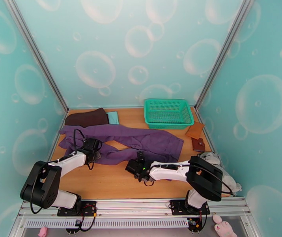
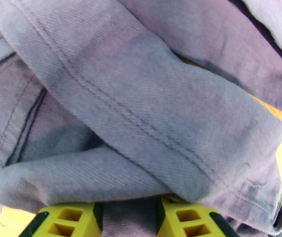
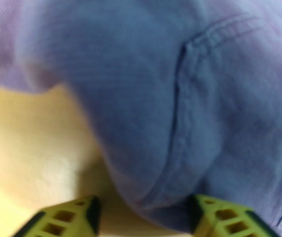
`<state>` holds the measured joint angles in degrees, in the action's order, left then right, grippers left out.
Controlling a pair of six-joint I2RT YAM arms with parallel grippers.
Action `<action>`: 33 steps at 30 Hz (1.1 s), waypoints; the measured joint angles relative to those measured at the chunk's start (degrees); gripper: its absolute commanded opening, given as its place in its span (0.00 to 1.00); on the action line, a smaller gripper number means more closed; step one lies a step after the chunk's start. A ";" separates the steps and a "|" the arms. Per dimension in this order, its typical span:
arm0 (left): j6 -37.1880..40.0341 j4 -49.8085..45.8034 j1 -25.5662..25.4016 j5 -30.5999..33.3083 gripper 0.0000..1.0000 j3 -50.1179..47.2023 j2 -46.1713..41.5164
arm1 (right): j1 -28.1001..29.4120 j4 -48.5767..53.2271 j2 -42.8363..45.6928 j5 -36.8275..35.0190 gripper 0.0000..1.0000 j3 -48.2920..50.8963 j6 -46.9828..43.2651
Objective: Fold and stack the trousers
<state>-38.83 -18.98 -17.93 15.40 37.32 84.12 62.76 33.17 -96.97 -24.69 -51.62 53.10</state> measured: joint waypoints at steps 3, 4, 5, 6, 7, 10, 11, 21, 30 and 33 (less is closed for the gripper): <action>-0.20 0.00 0.00 0.13 0.41 -0.15 -0.09 | -0.59 1.03 -0.63 -2.56 0.00 -0.52 0.35; -0.48 0.17 0.00 0.57 0.41 -0.52 -0.37 | -0.96 1.70 -0.33 -2.71 0.00 -0.46 0.55; -1.38 0.15 0.00 1.25 0.41 -1.14 -0.96 | -1.38 2.75 0.22 -2.58 0.00 -0.20 0.26; -2.43 -0.04 0.02 2.19 0.41 -1.90 -1.90 | -1.88 4.04 1.27 -2.16 0.00 0.28 0.24; -3.30 -0.24 0.04 2.89 0.41 -2.51 -2.67 | -2.38 5.25 2.45 -1.68 0.00 0.81 0.24; -6.14 -1.01 0.50 4.46 0.41 -4.52 -5.31 | -5.25 9.62 8.87 2.75 0.00 2.84 0.22; -6.95 -1.20 0.72 4.81 0.41 -5.18 -6.29 | -6.29 11.63 11.23 4.07 0.00 3.13 0.24; -10.95 -5.90 0.57 7.89 0.41 -7.48 -14.99 | -11.19 37.38 14.73 1.09 0.00 -1.16 8.22; -8.31 -8.02 -0.76 8.31 0.42 -2.67 -22.03 | -12.15 48.09 15.45 -0.81 0.33 -5.70 10.60; -7.04 -8.35 -2.08 7.96 0.42 -2.21 -20.76 | -11.96 50.34 12.98 -3.10 0.60 -9.79 10.38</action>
<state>-45.87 -27.33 -20.01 23.35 35.11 63.35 50.81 83.50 -83.99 -27.79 -61.41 63.48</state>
